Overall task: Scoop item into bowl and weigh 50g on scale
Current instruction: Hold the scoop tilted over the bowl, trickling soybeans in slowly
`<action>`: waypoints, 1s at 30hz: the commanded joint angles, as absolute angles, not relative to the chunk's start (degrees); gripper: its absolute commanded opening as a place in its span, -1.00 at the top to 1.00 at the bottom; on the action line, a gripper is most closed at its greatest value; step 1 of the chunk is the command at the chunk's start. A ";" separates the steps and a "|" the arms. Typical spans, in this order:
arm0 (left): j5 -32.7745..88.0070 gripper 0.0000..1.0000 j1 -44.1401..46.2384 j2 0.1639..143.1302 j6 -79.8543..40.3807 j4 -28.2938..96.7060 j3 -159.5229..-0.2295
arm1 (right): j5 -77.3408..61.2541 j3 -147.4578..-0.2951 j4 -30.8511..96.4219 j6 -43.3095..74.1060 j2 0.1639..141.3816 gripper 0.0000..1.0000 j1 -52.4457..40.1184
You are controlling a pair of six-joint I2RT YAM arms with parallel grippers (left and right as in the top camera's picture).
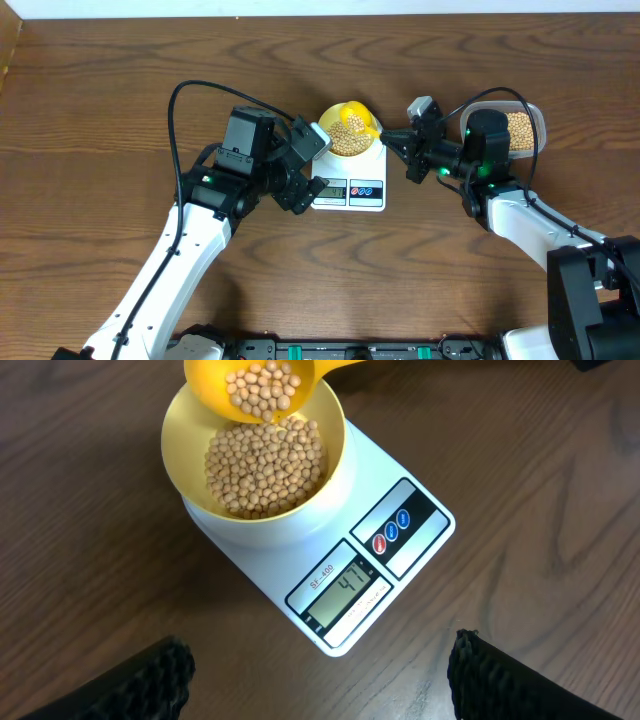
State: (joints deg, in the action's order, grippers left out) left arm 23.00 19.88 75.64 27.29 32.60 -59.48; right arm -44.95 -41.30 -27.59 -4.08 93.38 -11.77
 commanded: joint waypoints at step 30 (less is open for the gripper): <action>22.92 -0.68 19.62 75.22 28.05 32.56 -59.09 | -44.91 -41.85 -27.35 -11.00 94.17 0.98 -12.43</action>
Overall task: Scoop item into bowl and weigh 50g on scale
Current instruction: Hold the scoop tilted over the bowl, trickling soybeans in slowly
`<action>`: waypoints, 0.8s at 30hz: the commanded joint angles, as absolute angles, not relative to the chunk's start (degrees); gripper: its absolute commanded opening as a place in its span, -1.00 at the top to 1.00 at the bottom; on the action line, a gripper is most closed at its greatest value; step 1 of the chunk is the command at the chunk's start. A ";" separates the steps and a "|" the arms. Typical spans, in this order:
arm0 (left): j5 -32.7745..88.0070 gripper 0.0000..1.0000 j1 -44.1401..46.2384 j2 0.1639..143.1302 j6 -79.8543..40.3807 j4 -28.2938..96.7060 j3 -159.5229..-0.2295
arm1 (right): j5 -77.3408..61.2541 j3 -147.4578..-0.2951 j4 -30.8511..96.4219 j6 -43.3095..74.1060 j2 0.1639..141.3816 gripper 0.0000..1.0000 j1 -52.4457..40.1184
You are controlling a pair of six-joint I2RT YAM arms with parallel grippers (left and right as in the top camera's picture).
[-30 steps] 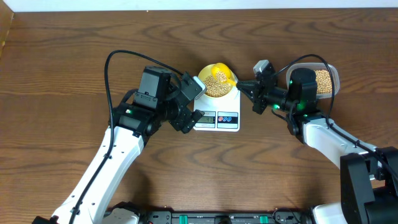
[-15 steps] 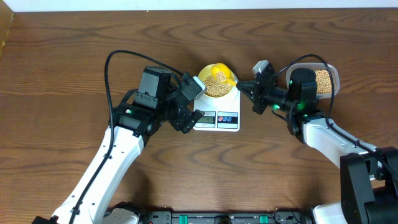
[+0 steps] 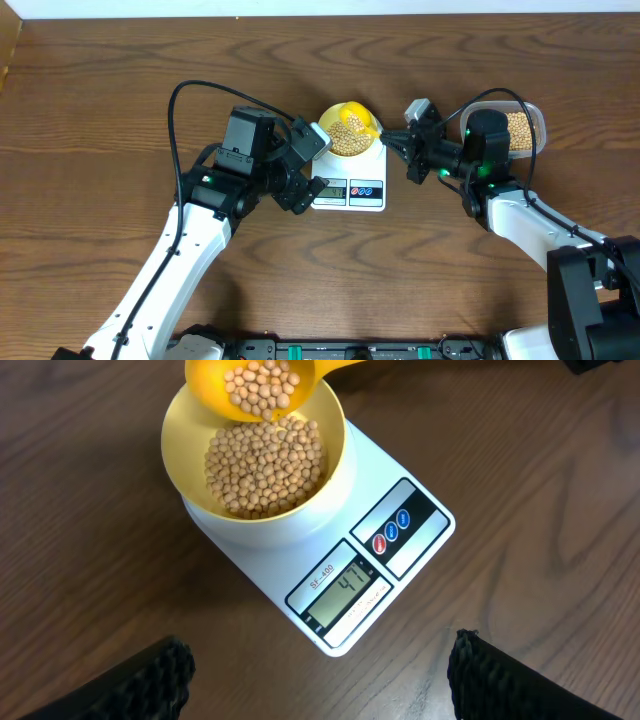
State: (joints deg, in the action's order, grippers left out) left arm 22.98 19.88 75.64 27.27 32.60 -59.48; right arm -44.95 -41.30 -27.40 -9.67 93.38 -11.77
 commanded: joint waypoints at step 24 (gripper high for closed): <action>22.92 -0.68 19.62 75.22 28.05 32.56 -59.09 | -42.37 -41.85 -27.44 -12.27 94.19 0.98 -12.73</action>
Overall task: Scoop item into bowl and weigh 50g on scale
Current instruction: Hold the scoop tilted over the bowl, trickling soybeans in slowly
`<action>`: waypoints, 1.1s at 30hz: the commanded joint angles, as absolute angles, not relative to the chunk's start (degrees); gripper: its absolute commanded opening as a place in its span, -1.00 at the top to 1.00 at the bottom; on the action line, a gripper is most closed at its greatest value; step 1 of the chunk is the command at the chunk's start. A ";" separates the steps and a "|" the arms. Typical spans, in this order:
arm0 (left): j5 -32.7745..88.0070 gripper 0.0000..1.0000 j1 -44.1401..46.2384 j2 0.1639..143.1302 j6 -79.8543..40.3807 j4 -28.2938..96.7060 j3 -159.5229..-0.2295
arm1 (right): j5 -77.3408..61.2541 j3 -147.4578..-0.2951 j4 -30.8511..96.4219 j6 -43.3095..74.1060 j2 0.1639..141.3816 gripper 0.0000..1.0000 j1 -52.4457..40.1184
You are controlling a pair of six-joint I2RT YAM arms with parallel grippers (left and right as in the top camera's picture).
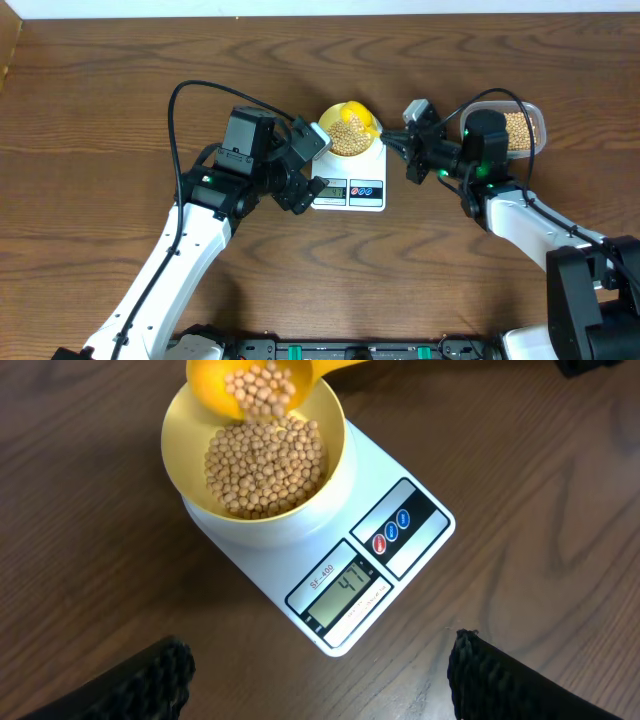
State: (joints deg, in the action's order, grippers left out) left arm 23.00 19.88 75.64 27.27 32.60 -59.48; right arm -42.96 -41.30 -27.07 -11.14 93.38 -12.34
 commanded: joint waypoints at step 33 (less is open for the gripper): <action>22.92 -0.68 19.62 75.22 28.05 32.56 -59.09 | -40.95 -41.85 -27.42 14.57 94.19 0.98 -12.69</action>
